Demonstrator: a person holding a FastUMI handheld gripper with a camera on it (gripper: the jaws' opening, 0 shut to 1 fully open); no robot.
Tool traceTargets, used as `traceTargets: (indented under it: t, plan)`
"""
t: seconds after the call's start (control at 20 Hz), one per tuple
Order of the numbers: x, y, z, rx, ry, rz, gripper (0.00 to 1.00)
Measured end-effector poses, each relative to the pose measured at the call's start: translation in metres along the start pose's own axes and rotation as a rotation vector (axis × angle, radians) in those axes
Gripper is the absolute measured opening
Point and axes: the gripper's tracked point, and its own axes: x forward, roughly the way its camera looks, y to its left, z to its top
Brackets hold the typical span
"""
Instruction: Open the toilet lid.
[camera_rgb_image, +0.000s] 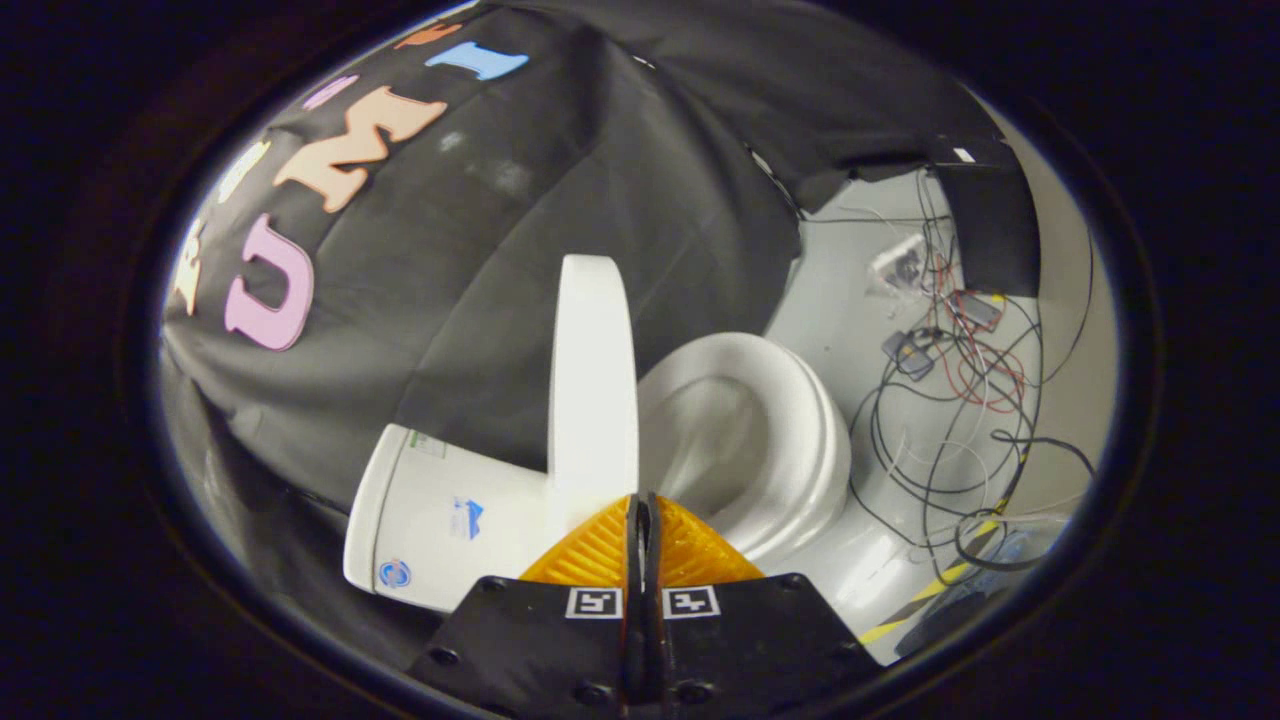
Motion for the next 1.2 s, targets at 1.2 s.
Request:
traceTargets:
  t: [1.2]
  plan:
    - [-0.022, 0.098, 0.000, -0.165, -0.125, 0.127, 0.00]
